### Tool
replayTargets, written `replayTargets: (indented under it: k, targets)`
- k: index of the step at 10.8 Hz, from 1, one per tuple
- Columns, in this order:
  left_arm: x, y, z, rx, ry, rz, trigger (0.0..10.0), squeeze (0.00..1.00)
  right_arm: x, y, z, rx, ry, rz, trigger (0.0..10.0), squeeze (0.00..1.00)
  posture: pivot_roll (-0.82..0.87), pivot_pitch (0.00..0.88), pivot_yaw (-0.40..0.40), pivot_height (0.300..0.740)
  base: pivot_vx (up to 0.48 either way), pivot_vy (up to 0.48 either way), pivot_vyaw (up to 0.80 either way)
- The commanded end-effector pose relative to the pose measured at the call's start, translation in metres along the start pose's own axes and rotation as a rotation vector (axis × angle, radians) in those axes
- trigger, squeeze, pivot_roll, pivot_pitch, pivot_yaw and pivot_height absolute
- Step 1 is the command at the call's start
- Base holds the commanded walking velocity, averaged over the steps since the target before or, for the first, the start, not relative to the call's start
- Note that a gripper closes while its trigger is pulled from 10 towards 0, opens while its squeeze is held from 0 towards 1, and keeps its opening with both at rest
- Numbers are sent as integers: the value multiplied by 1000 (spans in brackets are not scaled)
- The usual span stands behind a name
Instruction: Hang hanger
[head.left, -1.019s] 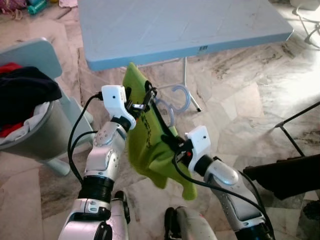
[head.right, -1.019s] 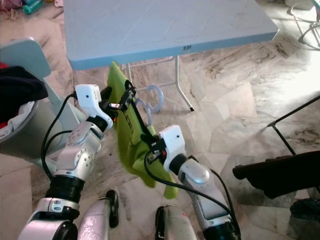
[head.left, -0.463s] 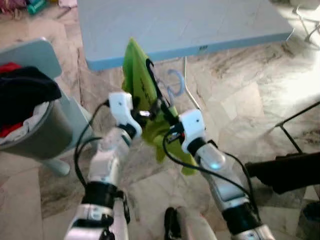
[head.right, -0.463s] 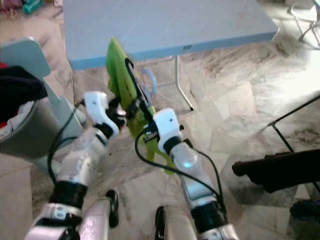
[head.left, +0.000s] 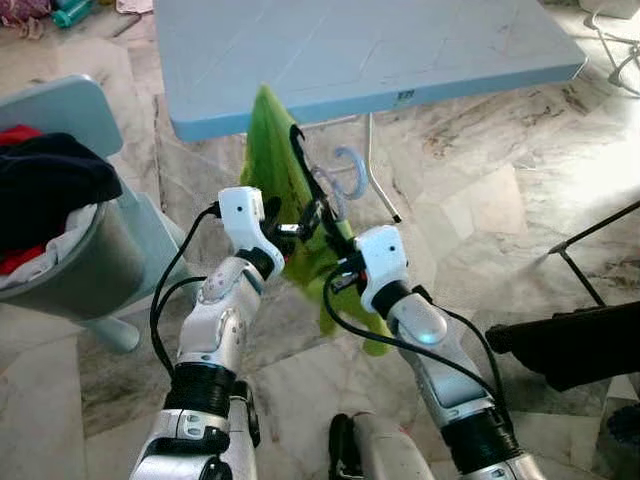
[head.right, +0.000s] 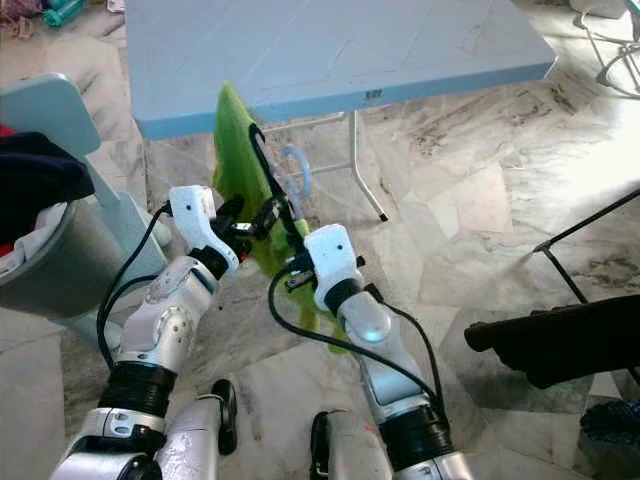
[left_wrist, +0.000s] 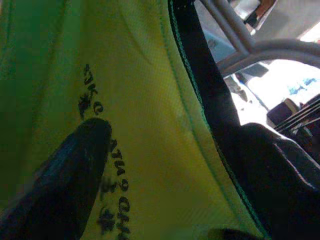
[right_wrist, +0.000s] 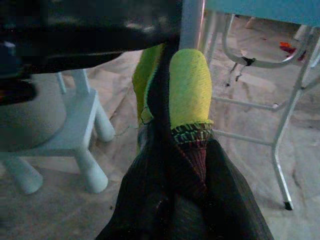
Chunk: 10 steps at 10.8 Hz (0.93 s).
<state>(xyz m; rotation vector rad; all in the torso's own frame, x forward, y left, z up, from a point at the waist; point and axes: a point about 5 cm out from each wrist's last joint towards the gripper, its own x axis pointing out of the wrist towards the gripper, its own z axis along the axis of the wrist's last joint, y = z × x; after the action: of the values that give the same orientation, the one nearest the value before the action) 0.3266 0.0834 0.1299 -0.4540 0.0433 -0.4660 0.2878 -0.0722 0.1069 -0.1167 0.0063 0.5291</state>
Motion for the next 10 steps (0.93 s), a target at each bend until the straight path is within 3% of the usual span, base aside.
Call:
replayTargets:
  k: [1,2,3,4,6,10]
  targets:
    - [2,-1,-1,-16,9,-1,10000,0,-1,7,5,4,-41,41,10000,0,-36,237,-78,740,0,0,0]
    - [4,-1,0,-29,10,-1,10000,0,-2,9,4,4,-41,51,10000,0,-35,236,-78,740,0,0,0]
    - [3,10,-3,-16,30,56,10000,0,-4,8,5,5,-48,53,10000,0,-39,234,-78,740,0,0,0]
    - [1,14,-2,-27,22,65,0,0,-4,3,5,7,-47,25,10000,0,-39,234,-78,740,0,0,0]
    - [-5,25,-1,50,49,98,0,0,-5,-16,0,-1,-20,-79,10000,0,-35,236,-78,740,0,0,0]
    - [-13,22,-5,53,54,76,0,0,-1,-32,-3,-60,10,-182,10000,0,-23,239,-84,740,0,0,0]
